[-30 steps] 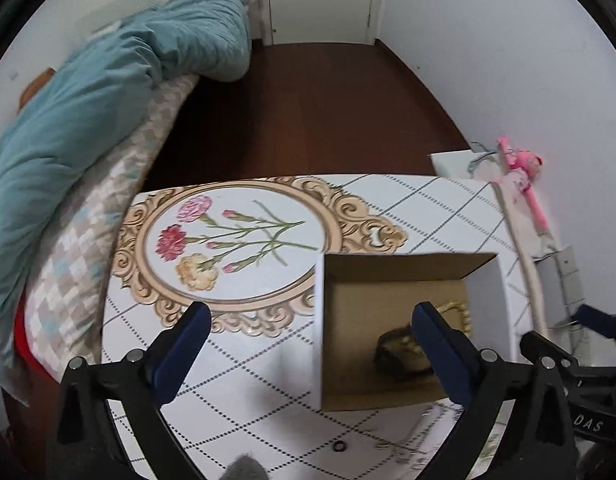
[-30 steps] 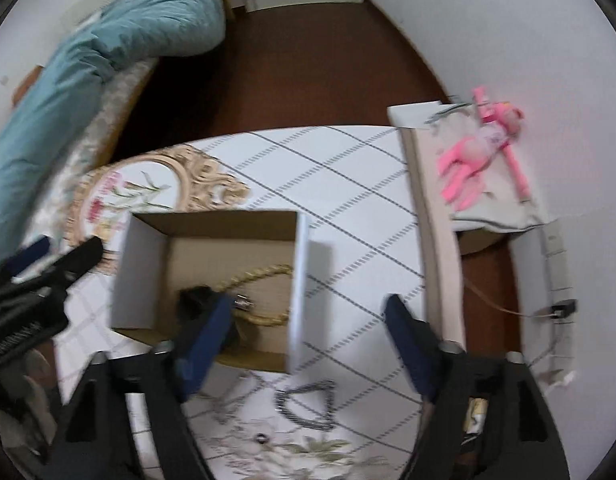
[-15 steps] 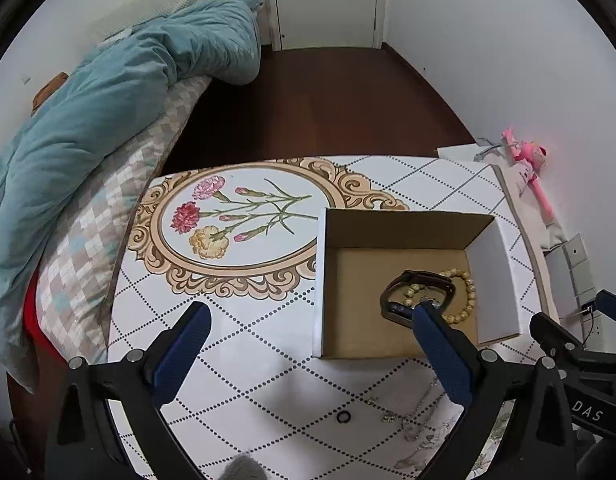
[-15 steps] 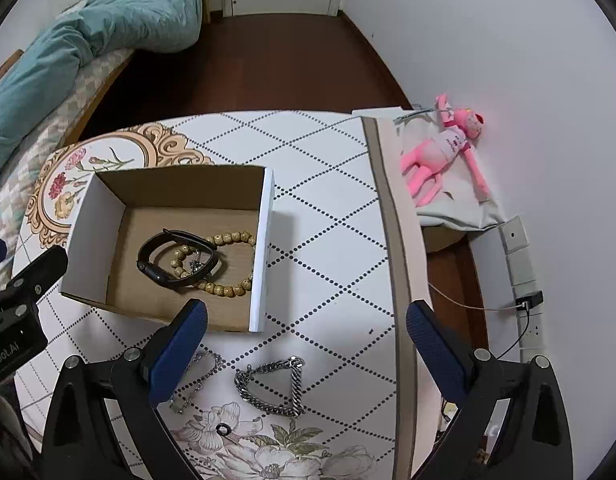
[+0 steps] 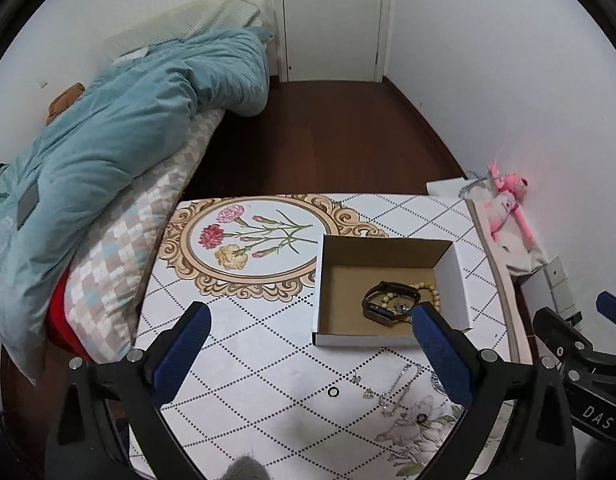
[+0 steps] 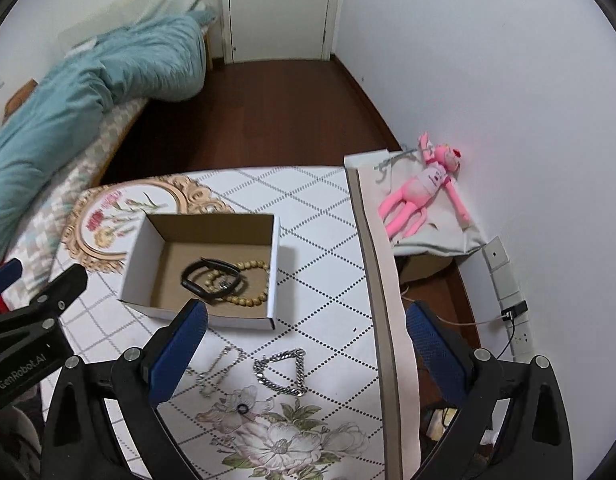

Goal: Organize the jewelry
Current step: 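Grasp the small black ring with the left tool while the right tool grasps the thick silver chain bracelet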

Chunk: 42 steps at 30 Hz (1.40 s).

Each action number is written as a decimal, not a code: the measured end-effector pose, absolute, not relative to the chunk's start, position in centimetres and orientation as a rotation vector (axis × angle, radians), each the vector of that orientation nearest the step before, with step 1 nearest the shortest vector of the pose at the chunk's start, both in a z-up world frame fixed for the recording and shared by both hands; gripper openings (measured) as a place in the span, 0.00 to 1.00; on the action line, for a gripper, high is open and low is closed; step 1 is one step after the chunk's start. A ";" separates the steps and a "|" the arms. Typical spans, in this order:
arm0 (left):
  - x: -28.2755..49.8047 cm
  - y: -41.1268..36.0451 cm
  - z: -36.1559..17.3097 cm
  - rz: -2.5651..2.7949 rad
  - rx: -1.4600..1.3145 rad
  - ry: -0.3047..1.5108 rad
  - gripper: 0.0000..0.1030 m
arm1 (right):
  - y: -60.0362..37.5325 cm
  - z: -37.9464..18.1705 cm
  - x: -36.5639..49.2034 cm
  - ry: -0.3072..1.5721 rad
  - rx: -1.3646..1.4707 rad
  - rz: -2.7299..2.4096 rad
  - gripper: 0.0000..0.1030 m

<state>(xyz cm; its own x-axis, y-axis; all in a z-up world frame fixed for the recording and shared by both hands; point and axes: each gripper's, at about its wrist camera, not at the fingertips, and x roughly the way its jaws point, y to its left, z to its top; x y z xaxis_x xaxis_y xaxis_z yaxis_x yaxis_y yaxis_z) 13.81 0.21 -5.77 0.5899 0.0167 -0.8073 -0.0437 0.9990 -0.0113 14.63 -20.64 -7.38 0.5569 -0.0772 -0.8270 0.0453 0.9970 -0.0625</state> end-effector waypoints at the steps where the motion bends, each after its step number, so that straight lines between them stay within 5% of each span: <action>1: 13.5 0.2 -5.5 0.044 -0.027 0.939 1.00 | -20.7 -7.0 14.3 0.974 -0.024 -0.066 0.98; 10: 10.9 0.9 -9.3 0.095 -0.008 1.001 1.00 | -22.4 -11.4 11.9 1.079 0.063 -0.040 0.96; 15: 10.8 1.1 -14.3 0.110 0.010 1.073 1.00 | -24.0 -18.3 12.1 1.181 0.095 -0.062 0.76; 21: 11.3 0.9 -19.6 0.092 0.027 1.154 0.98 | -24.9 -23.6 12.7 1.224 0.095 -0.092 0.65; 26: 11.9 0.2 -22.1 0.055 0.036 1.182 0.83 | -25.1 -25.8 13.5 1.230 0.082 -0.097 0.62; 32: 12.1 -0.8 -22.9 0.010 0.045 1.173 0.67 | -24.8 -26.2 13.9 1.196 0.056 -0.093 0.44; 37: 12.1 -1.4 -22.8 -0.033 0.034 1.156 0.31 | -24.3 -25.9 13.9 1.185 0.045 -0.090 0.16; 40: 11.7 -2.0 -22.7 -0.063 0.035 1.143 0.12 | -24.1 -25.8 13.7 1.179 0.037 -0.092 0.09; 42: 11.5 -2.2 -22.8 -0.067 0.047 1.136 0.10 | -24.1 -25.8 13.7 1.179 0.029 -0.089 0.09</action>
<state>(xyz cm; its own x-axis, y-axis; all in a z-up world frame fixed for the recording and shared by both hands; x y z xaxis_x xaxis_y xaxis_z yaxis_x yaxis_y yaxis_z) 11.52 -2.25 -22.77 0.4195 -0.0295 -0.9073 0.0774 0.9970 0.0033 13.75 -24.14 -25.83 0.3787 -0.0546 -0.9239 0.0853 0.9961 -0.0239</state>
